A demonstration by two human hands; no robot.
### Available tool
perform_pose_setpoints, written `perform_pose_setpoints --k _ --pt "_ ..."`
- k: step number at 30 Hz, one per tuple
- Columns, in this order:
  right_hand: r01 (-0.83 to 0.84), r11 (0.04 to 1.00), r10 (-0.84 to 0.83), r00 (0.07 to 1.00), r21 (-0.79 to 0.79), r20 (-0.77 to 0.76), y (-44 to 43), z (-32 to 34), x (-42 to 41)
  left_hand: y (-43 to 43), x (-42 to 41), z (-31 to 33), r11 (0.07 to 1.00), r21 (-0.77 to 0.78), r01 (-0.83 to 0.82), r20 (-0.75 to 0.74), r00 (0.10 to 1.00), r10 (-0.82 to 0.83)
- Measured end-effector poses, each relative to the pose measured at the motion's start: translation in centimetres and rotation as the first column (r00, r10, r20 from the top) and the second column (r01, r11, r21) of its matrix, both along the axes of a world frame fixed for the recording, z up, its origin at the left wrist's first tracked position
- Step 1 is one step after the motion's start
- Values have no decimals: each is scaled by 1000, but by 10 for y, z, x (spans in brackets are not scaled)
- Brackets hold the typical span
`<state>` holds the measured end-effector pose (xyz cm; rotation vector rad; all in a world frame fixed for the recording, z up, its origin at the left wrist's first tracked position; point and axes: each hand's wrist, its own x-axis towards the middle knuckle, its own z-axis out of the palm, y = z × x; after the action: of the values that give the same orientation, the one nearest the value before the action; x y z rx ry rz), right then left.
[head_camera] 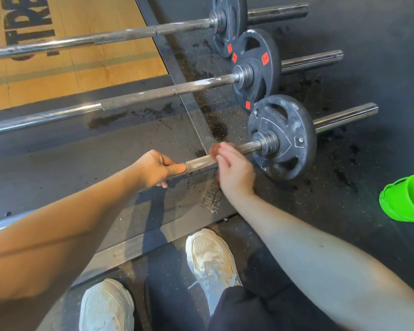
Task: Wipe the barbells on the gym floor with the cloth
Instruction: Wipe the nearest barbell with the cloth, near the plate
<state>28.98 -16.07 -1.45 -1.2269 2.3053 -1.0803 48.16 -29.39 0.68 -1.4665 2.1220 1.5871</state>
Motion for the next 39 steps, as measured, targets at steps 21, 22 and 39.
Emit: perform_pose_setpoints --k 21,22,39 --pt "-281 945 306 941 169 -148 -1 22 -25 32 95 6 761 -647 44 70 998 2" --pt "-208 961 235 962 183 -142 3 24 -37 34 99 5 769 -639 22 61 998 22" --pt "-251 930 315 921 270 -231 7 24 -48 44 106 -2 773 -617 -146 -62 989 138"
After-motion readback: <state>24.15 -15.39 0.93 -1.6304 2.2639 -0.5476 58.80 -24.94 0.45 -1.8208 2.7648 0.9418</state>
